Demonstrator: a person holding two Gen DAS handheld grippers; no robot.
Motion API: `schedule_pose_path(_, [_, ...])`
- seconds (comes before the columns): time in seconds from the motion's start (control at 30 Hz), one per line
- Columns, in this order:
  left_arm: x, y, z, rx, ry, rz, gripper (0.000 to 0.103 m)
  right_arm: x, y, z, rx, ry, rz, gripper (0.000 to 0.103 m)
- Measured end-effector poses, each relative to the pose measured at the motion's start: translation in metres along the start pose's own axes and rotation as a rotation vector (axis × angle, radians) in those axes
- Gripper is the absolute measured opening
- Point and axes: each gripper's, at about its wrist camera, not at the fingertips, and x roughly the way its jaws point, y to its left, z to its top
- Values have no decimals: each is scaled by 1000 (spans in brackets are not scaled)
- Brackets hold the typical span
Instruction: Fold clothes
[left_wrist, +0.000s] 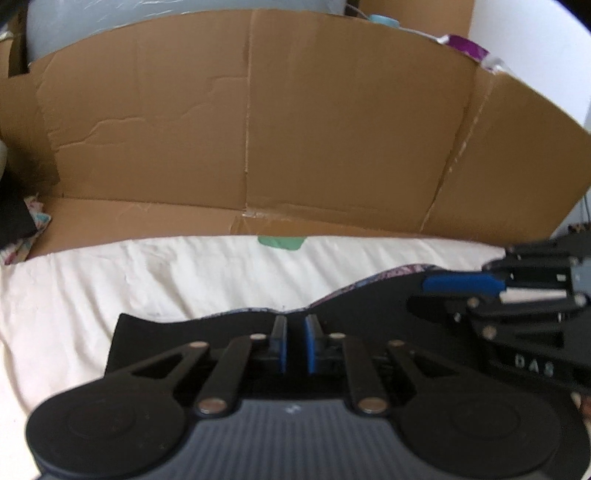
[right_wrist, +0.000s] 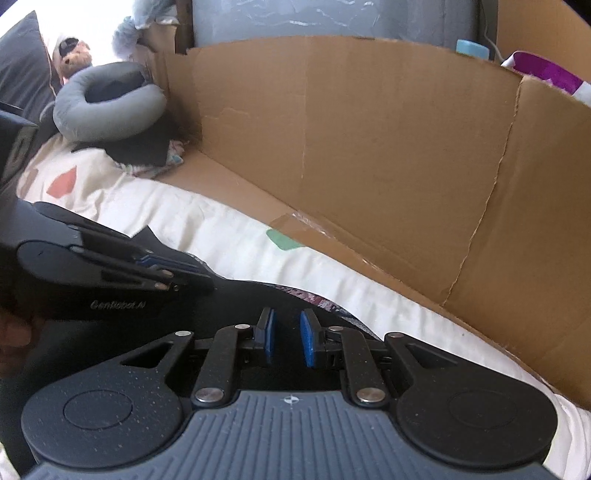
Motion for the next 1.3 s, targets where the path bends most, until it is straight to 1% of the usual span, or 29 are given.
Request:
schedule_pose_path(0.13, [1,0,-2,4,-2,3,13,10,-1,-5,-40,35,-11,22])
schedule_pose_path(0.2, [-2,-3,4,-5,4,24,12,10,0,-8,-79,35,-13,22])
schedule_pose_path(0.23, [-6,-5,7,-14,-3,37,7,11,0,-9,-77,34,-10,22])
schedule_pose_path(0.3, [-18,-14,11,-31,-52,46,7,11,-6,-10,-41,36,3,22])
schedule_pose_path(0.37, [-26,-27,13,3,-78,10,9,10,-8,-10,-25,36,11,22])
schedule_pose_path(0.43, [-28,-37,12,28,-70,-12,10,9,-8,-11,-24,33,9,22])
schedule_pose_path(0.53, [-23,-42,8,32,-54,-41,11,10,-7,-12,-22,24,6,22])
schedule_pose_path(0.67, [-10,-41,-3,49,-31,-35,14,10,-7,-13,-21,15,9,22])
schedule_pose_path(0.73, [-6,-37,-7,43,-31,-45,13,9,-6,-11,-35,24,7,22])
schedule_pose_path(0.8, [-1,-32,-8,22,-24,-57,13,5,-5,-7,-48,39,6,26])
schedule_pose_path(0.83, [0,-32,-9,21,-20,-57,13,2,-5,-5,-52,45,6,31])
schedule_pose_path(0.87, [0,-32,-10,26,-18,-56,13,-5,-4,-5,-56,36,11,33])
schedule_pose_path(0.93, [-1,-33,-10,42,-14,-56,13,-20,-3,-7,-77,0,36,33])
schedule_pose_path(1.03, [1,-31,-10,41,-9,-66,13,-37,1,-16,-109,-8,51,33])
schedule_pose_path(1.07, [2,-29,-9,37,-7,-70,13,-43,2,-19,-120,-10,56,35])
schedule_pose_path(1.13, [3,-28,-9,30,-2,-75,13,-49,3,-27,-123,4,75,39])
schedule_pose_path(1.2, [5,-29,-8,35,1,-75,13,-53,5,-37,-134,20,96,39])
schedule_pose_path(1.23, [6,-29,-8,37,2,-75,13,-54,6,-43,-146,28,101,42])
schedule_pose_path(1.27, [7,-29,-7,35,4,-76,13,-56,8,-50,-164,32,98,49])
schedule_pose_path(1.3, [8,-28,-7,31,6,-78,13,-58,10,-57,-179,36,98,51])
